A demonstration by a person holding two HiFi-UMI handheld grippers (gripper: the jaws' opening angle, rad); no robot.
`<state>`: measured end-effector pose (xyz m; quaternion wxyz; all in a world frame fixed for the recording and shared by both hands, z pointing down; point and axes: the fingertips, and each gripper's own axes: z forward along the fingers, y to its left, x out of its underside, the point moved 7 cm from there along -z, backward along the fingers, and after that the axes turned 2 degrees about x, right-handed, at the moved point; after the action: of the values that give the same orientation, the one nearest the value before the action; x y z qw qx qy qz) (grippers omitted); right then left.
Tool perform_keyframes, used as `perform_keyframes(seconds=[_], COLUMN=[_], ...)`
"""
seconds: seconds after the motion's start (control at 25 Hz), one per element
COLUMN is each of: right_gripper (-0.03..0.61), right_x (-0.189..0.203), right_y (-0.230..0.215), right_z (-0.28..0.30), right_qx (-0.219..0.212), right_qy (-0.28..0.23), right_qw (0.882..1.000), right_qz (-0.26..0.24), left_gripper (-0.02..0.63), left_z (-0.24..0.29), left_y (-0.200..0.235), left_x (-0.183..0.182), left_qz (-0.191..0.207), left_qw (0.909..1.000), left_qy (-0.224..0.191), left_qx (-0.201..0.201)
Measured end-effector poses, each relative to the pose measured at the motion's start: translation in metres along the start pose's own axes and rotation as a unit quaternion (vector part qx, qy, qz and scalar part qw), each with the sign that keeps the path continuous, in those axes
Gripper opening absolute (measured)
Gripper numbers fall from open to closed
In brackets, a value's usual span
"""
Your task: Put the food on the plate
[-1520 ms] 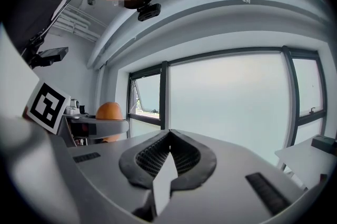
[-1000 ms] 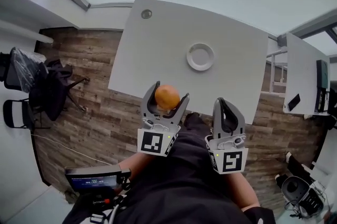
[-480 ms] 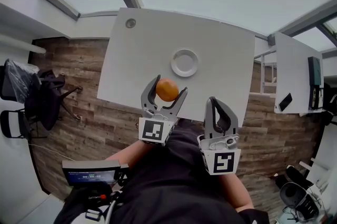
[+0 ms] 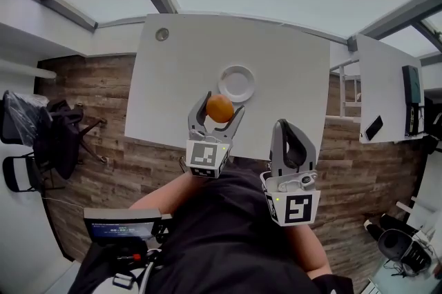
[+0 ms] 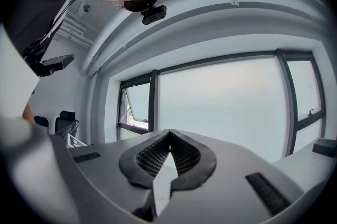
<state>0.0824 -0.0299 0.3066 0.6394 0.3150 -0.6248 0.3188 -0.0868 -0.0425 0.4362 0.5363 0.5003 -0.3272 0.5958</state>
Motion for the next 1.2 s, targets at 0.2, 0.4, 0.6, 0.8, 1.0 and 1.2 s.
perform_keyframes(seconds=[0.2, 0.4, 0.6, 0.8, 1.0, 1.2], right_gripper=[0.006, 0.006, 0.006, 0.006, 0.006, 0.006], right_x=[0.003, 0.006, 0.007, 0.007, 0.005, 0.011], right_y=[0.004, 0.005, 0.003, 0.004, -0.002, -0.005], right_z=[0.003, 0.003, 0.006, 0.010, 0.008, 0.003], right_qx=[-0.001, 0.004, 0.015, 0.016, 0.031, 0.042], right_qy=[0.008, 0.008, 0.016, 0.019, 0.019, 0.029], right_qw=[1.000, 1.000, 1.000, 0.999, 0.999, 0.998], right_qz=[-0.002, -0.001, -0.006, -0.027, -0.032, -0.030], left_gripper=[0.371, 0.371, 0.371, 0.371, 0.371, 0.371], left_z=[0.019, 0.037, 0.054, 0.066, 0.083, 0.101], left_y=[0.005, 0.013, 0.020, 0.032, 0.034, 0.036], left_x=[0.004, 0.022, 0.035, 0.053, 0.067, 0.089], left_qz=[0.014, 0.030, 0.078, 0.092, 0.104, 0.114], left_qw=[0.9998, 0.9991, 0.9960, 0.9927, 0.9906, 0.9869], left_qy=[0.013, 0.029, 0.037, 0.070, 0.078, 0.101], left_qx=[0.009, 0.008, 0.023, 0.034, 0.044, 0.054])
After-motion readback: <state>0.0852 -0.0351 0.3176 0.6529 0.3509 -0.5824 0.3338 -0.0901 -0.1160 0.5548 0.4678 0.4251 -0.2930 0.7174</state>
